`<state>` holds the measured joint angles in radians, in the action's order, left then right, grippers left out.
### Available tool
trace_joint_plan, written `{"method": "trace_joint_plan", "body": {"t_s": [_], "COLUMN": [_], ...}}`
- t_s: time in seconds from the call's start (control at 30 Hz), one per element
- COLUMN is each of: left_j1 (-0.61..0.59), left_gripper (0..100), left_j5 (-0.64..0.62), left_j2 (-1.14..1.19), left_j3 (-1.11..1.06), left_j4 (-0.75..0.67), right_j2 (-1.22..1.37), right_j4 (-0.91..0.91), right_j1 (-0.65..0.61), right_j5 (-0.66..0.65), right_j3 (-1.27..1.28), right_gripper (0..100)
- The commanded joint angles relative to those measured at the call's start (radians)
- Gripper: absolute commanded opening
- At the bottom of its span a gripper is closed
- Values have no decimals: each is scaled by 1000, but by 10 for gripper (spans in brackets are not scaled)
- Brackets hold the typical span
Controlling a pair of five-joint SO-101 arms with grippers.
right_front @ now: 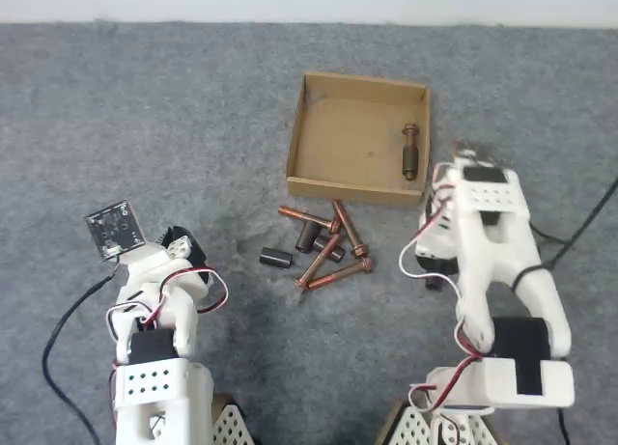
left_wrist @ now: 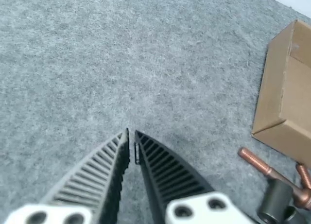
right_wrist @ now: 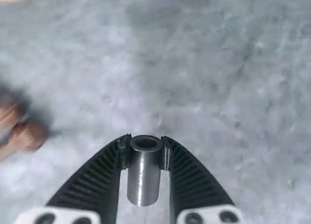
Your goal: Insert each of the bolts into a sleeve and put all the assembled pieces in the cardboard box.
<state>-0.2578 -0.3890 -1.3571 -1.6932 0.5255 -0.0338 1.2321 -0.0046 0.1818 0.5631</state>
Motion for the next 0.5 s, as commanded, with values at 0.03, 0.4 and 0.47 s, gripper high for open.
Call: {"method": "trace_joint_plan", "body": {"t_s": [0.03, 0.4, 0.47], "left_j1": [-2, 153, 222], "left_gripper": [12, 12, 12], "left_j5": [32, 77, 77], "left_j2": [-5, 6, 6], "left_j3": [19, 369, 461], "left_j4": [5, 476, 583], "right_j2": [-88, -87, -87], "right_j4": [-128, -245, -248], "right_j1": [64, 113, 113], "right_j5": [5, 5, 3], "right_j3": [48, 103, 104], "right_gripper": [27, 27, 27]}}
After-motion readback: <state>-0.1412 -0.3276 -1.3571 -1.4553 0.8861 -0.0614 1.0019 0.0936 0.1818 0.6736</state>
